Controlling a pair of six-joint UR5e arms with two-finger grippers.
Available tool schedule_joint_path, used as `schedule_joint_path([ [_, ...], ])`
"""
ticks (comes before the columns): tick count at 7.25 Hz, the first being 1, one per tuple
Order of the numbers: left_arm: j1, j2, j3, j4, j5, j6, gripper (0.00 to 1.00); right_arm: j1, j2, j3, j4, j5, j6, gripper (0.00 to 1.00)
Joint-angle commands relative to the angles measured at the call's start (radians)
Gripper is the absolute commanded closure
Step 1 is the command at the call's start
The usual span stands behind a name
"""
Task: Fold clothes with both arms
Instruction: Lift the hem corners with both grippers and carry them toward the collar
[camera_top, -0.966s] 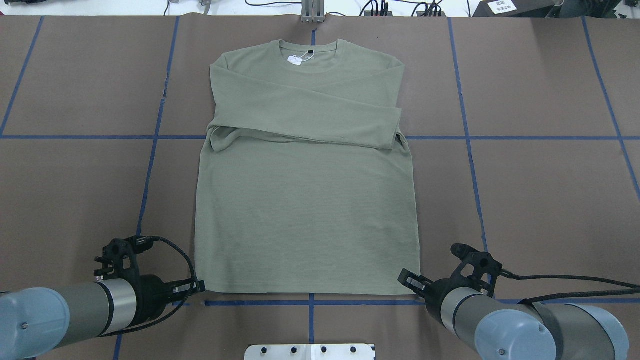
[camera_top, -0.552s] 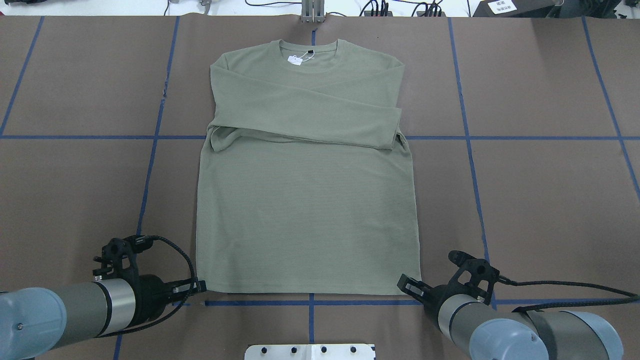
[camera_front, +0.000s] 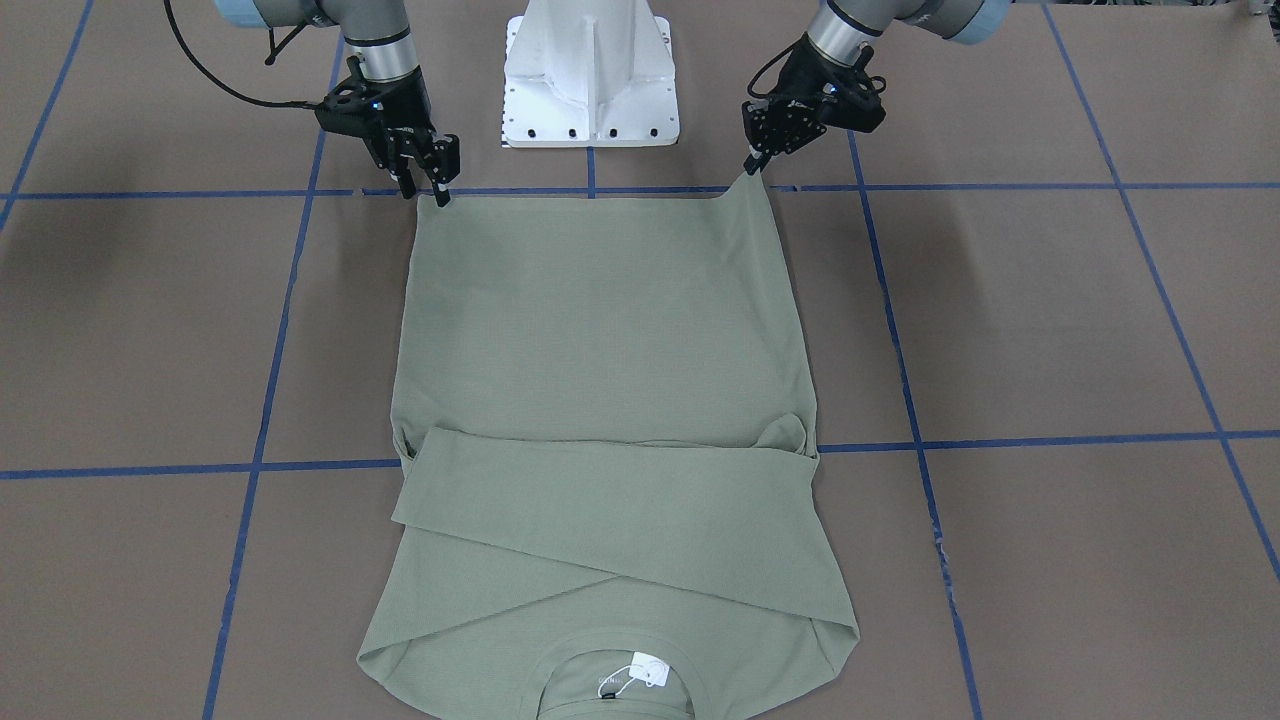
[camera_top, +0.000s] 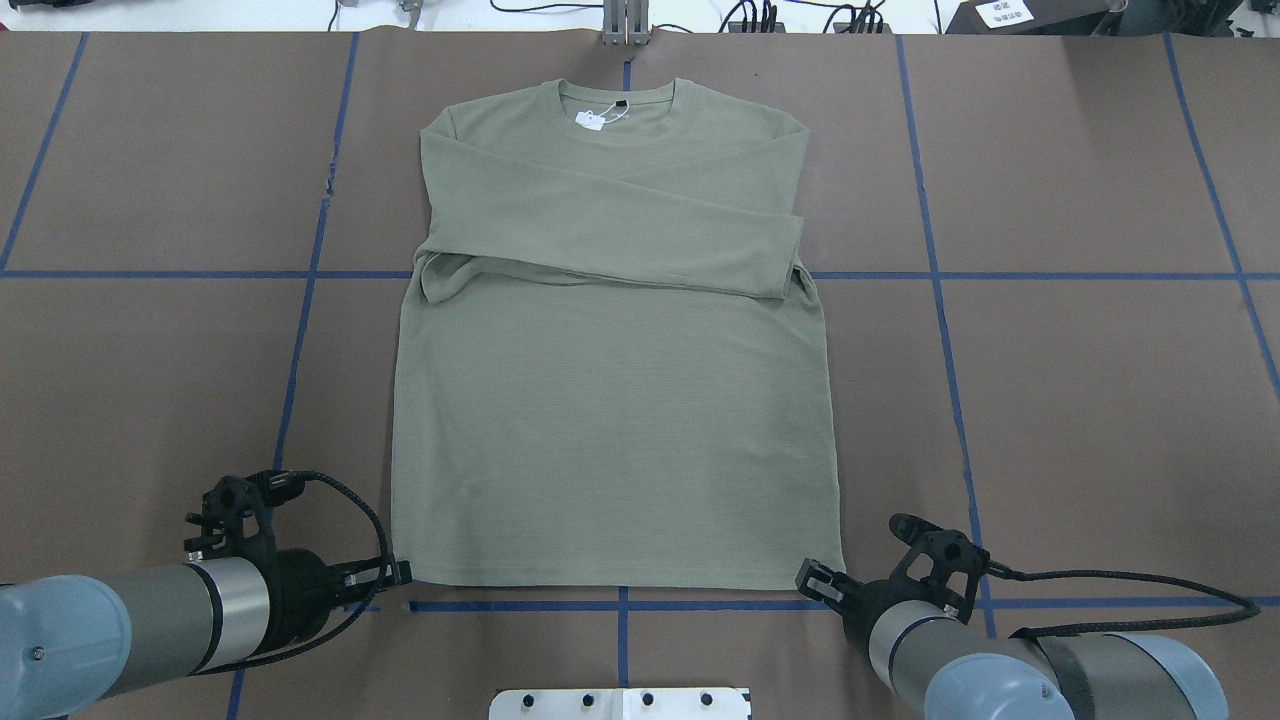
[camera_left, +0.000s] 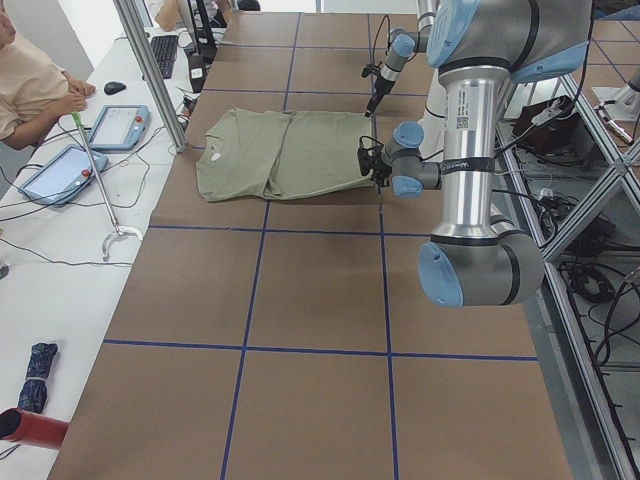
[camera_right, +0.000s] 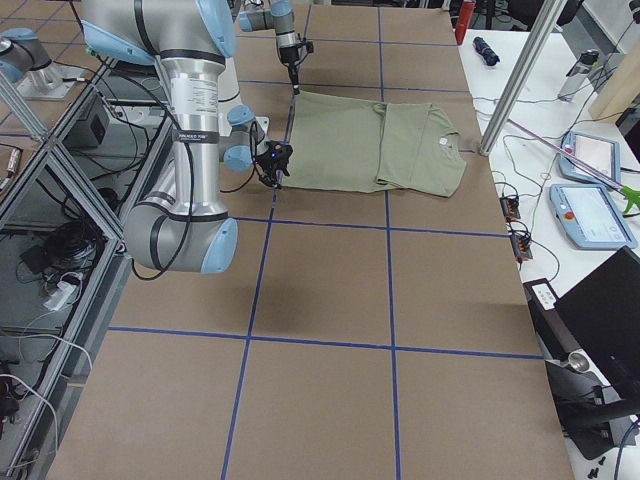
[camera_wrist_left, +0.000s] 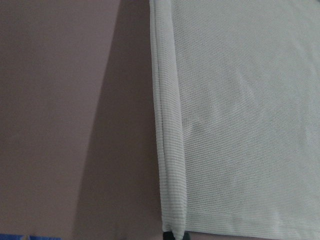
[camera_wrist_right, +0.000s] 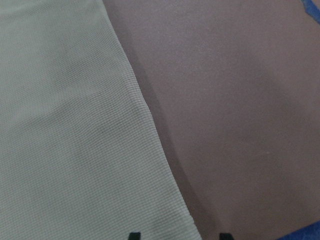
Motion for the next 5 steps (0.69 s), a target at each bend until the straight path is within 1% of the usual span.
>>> schedule_joint_path([
  [1, 0.000, 0.002, 0.000, 0.000, 0.001, 0.000, 1.00, 0.002, 0.016, -0.002, -0.001, -0.001, 0.000, 0.93],
  [2, 0.000, 0.001, -0.002, 0.000, 0.001, 0.000, 1.00, 0.003, 0.019, -0.001, -0.032, -0.001, 0.000, 1.00],
  [4, 0.000, 0.001, -0.003, 0.000, 0.001, 0.000, 1.00, 0.011, 0.016, 0.031, -0.094, -0.001, -0.003, 1.00],
  [5, 0.000, 0.001, -0.011, 0.000, -0.002, 0.000, 1.00, 0.015, 0.016, 0.103, -0.205, -0.001, -0.004, 1.00],
])
